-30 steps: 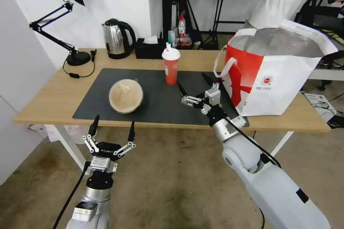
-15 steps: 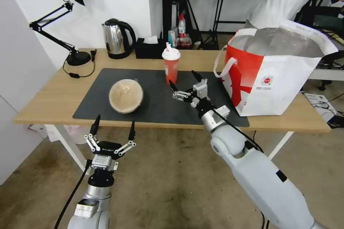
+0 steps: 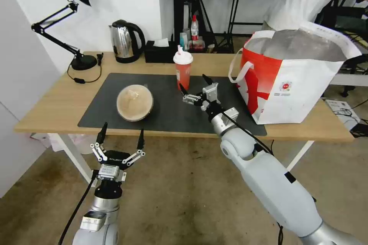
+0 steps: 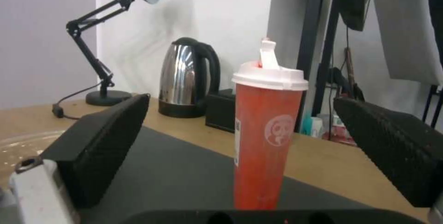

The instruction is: Pick up the trash from the table and place it into the takeout bag.

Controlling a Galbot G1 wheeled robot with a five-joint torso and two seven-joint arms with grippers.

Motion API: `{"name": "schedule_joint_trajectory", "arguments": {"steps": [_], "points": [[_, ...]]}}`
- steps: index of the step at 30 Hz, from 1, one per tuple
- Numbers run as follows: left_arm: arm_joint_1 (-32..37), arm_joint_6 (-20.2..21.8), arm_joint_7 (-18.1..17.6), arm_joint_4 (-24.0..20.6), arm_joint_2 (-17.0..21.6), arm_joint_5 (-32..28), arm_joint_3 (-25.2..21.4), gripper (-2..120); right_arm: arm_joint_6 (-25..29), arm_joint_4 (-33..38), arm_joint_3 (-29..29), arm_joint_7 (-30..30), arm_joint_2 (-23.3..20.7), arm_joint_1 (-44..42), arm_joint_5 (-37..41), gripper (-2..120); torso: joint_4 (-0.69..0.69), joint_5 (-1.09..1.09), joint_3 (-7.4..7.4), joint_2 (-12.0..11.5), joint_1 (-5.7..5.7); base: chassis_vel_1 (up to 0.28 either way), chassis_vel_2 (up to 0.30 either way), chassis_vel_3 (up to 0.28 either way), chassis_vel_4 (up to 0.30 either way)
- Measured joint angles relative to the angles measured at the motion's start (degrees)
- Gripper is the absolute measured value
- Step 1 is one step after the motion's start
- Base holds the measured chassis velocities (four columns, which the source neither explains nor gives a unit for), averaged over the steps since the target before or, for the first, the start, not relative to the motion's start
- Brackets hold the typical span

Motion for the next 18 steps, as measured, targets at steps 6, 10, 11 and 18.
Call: {"name": "schedule_joint_trajectory", "arguments": {"steps": [6,10,11,18], "points": [[0.1,0.0,0.0,0.0,0.0,0.0,-0.2,100,0.9,-2.9,-1.0,-0.2,0.7,2.9,-0.1,99,0.00,0.00,0.00,0.0,0.00,0.000,0.000,0.000,0.000],[0.2,0.0,0.0,0.0,0.0,0.0,-0.2,100,1.0,-3.6,-1.2,-0.2,1.0,3.7,-0.2,99,0.00,0.00,0.00,0.0,0.00,0.000,0.000,0.000,0.000],[0.2,0.0,0.0,0.0,0.0,0.0,-0.2,100,1.0,-3.9,-1.3,-0.2,1.1,4.0,-0.2,99,0.00,0.00,0.00,0.0,0.00,0.000,0.000,0.000,0.000],[0.0,0.0,0.0,0.0,0.0,0.0,-0.2,100,1.2,-6.6,-1.9,-0.5,1.8,6.6,-0.2,99,0.00,0.00,0.00,0.0,0.00,0.000,0.000,0.000,0.000]]}}
